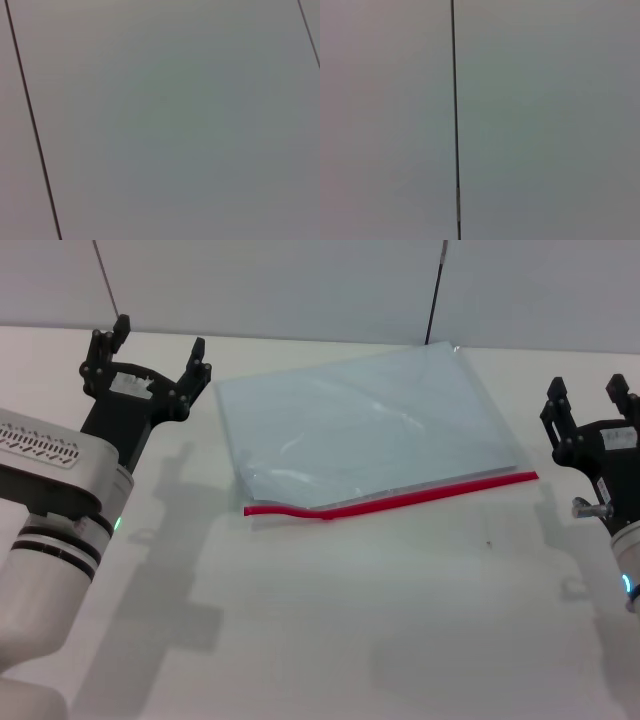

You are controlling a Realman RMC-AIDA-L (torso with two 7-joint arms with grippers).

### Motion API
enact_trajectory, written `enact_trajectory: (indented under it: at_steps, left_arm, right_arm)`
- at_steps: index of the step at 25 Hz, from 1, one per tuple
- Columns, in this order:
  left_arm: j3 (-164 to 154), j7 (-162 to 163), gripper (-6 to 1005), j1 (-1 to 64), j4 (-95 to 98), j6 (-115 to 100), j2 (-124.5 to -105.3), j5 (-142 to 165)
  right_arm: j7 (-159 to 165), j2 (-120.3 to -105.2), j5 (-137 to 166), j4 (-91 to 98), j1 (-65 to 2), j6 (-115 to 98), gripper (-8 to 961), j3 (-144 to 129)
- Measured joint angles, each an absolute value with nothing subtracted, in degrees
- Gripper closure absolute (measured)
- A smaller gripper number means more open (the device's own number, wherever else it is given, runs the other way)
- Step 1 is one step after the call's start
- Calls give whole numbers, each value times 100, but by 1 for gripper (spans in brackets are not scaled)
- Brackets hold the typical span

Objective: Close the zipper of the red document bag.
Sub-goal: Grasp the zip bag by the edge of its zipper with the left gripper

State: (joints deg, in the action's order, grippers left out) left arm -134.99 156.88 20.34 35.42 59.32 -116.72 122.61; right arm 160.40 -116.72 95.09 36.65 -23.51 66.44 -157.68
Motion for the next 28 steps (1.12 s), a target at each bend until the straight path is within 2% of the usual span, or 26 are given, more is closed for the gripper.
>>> enact_trajectory:
  at_steps: [20,28]
  left_arm:
    - [-13534,15712,125,2096,3540,5867,-11671,12261]
    - [-13609,15634,125,2038,4107,5313,-11593,12335]
  right_arm:
    - [16040,-11671,9498,3665,-2356,6531,288,-15741]
    - [16040,-11664,9376,3647,-2355,6430,288,-15747]
